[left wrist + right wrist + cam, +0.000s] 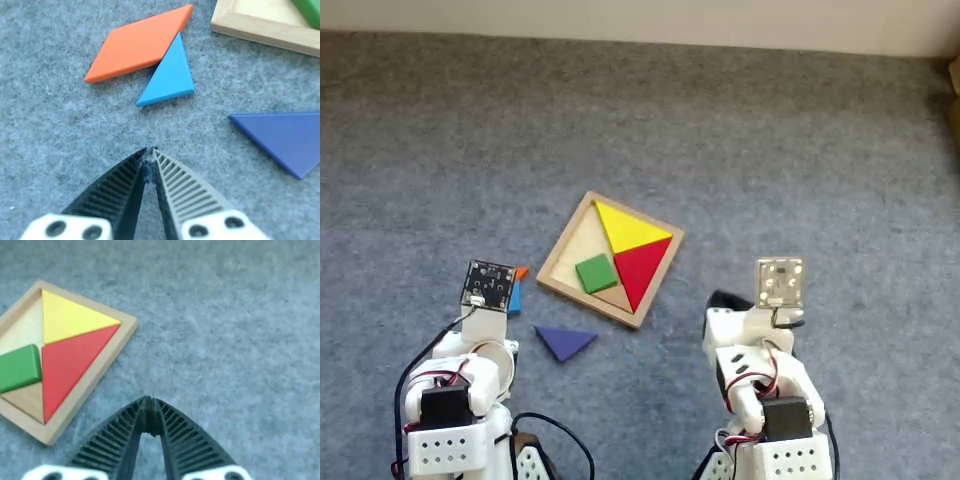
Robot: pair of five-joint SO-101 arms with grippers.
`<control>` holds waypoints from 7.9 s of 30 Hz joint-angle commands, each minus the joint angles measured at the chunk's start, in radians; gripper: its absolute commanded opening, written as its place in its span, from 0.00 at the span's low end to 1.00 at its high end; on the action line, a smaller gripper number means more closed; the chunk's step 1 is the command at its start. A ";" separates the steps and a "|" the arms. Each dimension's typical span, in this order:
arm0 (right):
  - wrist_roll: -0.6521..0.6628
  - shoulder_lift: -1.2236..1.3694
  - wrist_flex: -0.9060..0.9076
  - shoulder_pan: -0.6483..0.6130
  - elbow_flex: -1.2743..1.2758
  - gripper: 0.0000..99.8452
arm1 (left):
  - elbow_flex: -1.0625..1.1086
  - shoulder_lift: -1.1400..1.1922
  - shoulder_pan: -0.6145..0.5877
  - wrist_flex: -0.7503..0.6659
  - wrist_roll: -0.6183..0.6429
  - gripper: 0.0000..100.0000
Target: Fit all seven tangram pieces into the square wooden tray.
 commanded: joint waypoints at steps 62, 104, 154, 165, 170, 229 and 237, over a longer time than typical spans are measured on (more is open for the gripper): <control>0.005 -0.007 0.282 0.013 0.101 0.01 | -0.779 0.783 0.033 0.098 -0.247 0.20; 0.005 -0.031 0.294 0.019 0.104 0.01 | -0.840 1.489 0.073 -0.364 -0.187 0.19; 0.009 -0.031 0.294 0.021 0.104 0.01 | -0.961 1.374 0.292 -0.215 -0.074 0.11; 0.009 -0.031 0.294 0.016 0.104 0.01 | -1.004 1.376 0.337 -0.428 0.025 0.11; 0.009 -0.031 0.294 0.013 0.104 0.01 | -1.013 1.402 0.424 -0.445 0.018 0.11; 0.009 -0.033 0.295 0.018 0.104 0.01 | -1.099 1.600 -0.025 -0.305 -0.422 0.23; 0.009 -0.033 0.295 0.019 0.104 0.01 | -1.098 1.603 -0.048 -0.313 -0.689 0.23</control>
